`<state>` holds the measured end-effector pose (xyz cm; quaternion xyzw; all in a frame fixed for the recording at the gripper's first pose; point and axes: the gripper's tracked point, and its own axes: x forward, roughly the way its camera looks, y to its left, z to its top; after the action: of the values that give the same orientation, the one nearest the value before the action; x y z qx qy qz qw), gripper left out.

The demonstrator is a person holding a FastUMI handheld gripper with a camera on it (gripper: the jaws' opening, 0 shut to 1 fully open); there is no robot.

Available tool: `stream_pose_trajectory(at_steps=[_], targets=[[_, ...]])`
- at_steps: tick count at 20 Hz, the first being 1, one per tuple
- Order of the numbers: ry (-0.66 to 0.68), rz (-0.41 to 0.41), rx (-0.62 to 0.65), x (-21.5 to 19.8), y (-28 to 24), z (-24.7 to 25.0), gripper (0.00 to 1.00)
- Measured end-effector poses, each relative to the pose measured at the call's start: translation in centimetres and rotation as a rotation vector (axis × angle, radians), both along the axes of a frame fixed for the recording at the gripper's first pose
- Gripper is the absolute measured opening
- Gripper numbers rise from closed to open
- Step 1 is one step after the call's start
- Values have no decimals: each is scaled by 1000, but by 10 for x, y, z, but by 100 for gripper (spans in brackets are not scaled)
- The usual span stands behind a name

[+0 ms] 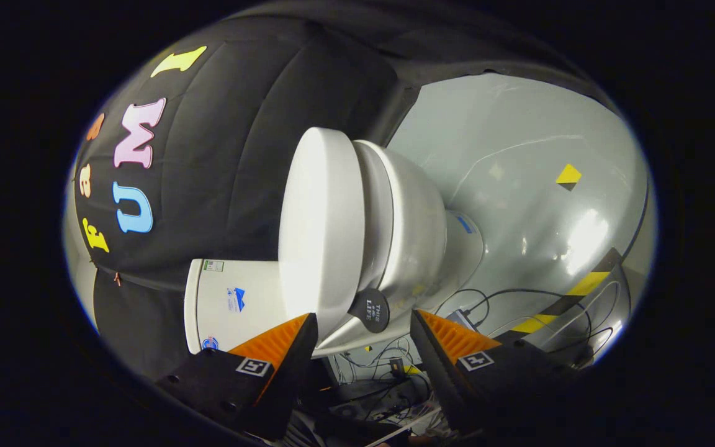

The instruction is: Open the toilet lid.

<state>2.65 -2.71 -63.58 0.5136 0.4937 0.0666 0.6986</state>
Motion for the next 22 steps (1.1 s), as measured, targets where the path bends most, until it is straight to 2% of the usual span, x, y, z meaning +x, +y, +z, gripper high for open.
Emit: stream_pose_trajectory(at_steps=[2, 5, 9, 10, 11, 12, 15, 17, 18, 19, 20, 22], targets=[[-9, -18, 49, 15, 7, -3, 93], [-16, -41, 131, 18, 2, -1, 75], [-13, -41, 148, 17, 4, -6, 66], [9, -45, 107, 10, 4, -19, 65], [31, -55, 113, 6, -14, -19, 53], [49, -69, 128, 11, -4, -25, 41], [27, -22, 151, 6, 16, -23, 41], [-4, 18, 109, 6, 24, -28, 41], [-11, 30, 124, 19, 31, -39, 41], [-6, -7, 137, 1, 4, -13, 27], [-13, 0, 130, 8, 23, -25, 14], [-47, 20, 85, 10, 23, -25, 13]])
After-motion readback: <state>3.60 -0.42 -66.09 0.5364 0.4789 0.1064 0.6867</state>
